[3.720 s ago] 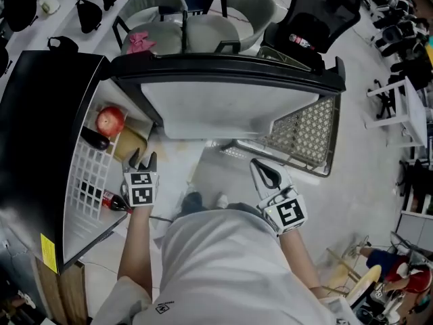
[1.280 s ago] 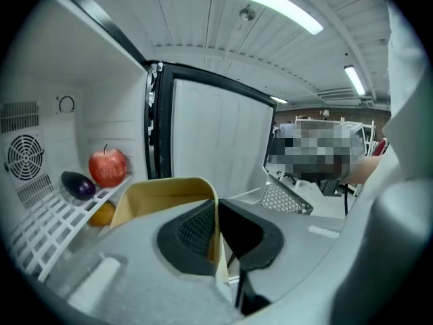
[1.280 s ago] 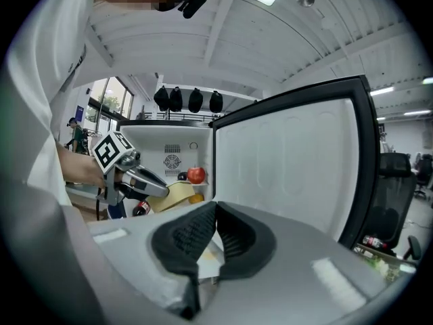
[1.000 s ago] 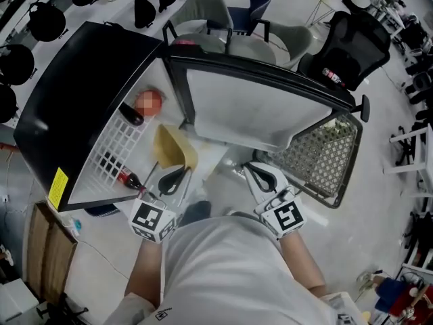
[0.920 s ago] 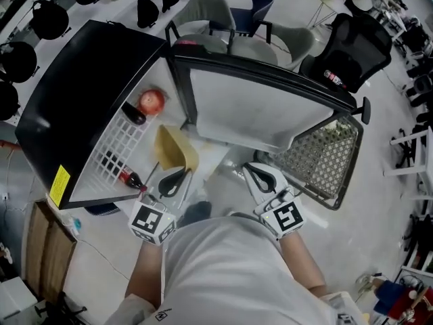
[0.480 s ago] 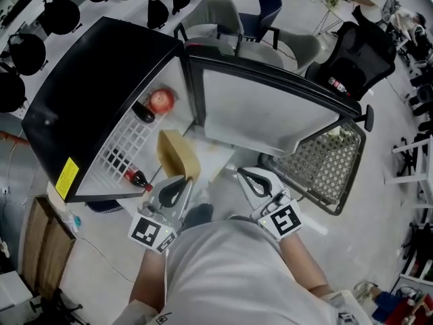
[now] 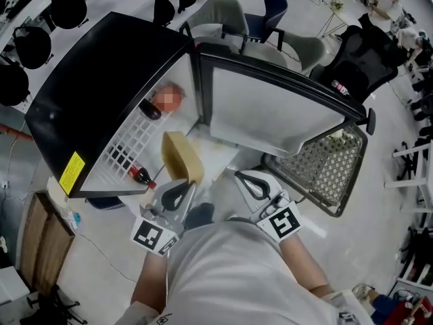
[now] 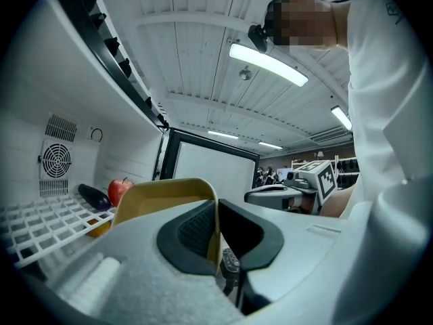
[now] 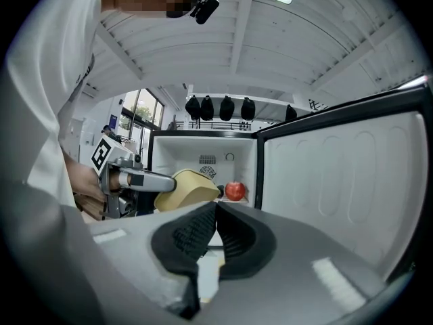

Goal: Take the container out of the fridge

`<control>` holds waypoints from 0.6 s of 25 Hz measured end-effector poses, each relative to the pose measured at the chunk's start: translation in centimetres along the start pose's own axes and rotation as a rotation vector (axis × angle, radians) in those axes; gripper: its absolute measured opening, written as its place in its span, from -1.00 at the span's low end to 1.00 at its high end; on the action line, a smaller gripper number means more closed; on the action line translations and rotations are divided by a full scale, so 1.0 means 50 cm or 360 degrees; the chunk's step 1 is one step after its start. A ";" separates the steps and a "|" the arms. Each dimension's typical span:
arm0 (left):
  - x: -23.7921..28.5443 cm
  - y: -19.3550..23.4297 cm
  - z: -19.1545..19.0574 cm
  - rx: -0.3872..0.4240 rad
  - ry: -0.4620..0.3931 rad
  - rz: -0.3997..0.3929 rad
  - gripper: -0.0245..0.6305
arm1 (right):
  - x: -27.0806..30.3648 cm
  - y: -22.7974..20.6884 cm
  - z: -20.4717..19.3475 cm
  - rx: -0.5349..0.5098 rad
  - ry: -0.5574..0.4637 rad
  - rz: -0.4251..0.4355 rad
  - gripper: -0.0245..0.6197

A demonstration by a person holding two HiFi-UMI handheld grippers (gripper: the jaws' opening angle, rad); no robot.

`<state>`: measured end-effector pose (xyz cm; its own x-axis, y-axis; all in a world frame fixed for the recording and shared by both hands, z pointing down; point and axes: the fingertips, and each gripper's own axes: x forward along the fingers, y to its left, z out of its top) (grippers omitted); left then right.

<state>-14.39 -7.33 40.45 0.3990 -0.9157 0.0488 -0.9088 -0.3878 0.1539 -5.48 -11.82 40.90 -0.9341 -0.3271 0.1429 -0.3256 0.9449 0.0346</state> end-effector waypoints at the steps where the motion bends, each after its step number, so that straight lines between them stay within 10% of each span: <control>1: -0.001 0.001 0.000 0.0002 0.0001 0.0001 -0.85 | 0.000 0.002 -0.001 0.0012 0.0002 0.0004 -0.91; 15: -0.001 0.018 0.001 0.0015 -0.0003 0.0001 -0.85 | -0.001 -0.025 -0.027 0.0045 0.0087 -0.0091 -0.91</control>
<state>-15.24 -7.63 40.52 0.3982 -0.9161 0.0470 -0.9101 -0.3882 0.1448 -4.81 -12.94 42.19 -0.9048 -0.3785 0.1952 -0.3829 0.9237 0.0165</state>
